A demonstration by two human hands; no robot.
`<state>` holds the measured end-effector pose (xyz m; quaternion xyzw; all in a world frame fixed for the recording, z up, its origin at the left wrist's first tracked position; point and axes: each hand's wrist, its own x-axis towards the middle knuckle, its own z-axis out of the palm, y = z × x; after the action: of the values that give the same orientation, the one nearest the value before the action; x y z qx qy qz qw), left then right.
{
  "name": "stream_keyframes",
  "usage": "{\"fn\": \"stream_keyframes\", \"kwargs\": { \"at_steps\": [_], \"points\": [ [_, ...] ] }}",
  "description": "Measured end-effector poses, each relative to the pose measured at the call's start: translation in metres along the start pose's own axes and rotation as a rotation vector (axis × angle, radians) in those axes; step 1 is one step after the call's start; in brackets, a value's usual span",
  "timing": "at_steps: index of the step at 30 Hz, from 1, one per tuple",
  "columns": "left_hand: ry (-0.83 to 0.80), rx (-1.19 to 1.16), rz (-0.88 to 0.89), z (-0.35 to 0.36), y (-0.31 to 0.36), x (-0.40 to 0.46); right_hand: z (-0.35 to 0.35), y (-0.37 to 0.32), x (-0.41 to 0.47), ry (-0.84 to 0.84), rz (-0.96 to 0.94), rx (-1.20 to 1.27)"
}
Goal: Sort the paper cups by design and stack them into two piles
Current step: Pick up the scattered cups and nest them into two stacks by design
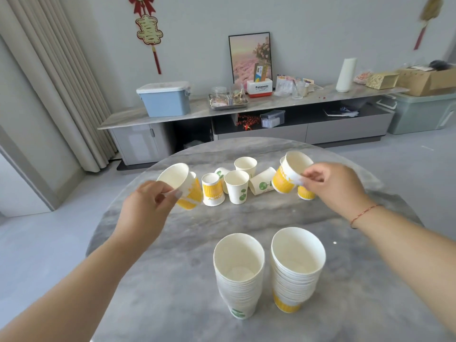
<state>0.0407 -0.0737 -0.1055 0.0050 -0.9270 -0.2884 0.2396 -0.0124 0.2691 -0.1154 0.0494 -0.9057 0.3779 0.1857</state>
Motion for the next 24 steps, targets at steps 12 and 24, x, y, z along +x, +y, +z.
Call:
{"fn": "stream_keyframes", "kwargs": {
  "at_steps": [12, 24],
  "points": [
    [-0.426, -0.179, 0.584, -0.059, 0.079, -0.061, -0.112, -0.104, -0.062, -0.629, -0.105, 0.058],
    [-0.508, -0.121, 0.474, -0.039, 0.066, -0.055, -0.094, -0.086, -0.06, -0.774, 0.036, -0.012]
  ]
}}
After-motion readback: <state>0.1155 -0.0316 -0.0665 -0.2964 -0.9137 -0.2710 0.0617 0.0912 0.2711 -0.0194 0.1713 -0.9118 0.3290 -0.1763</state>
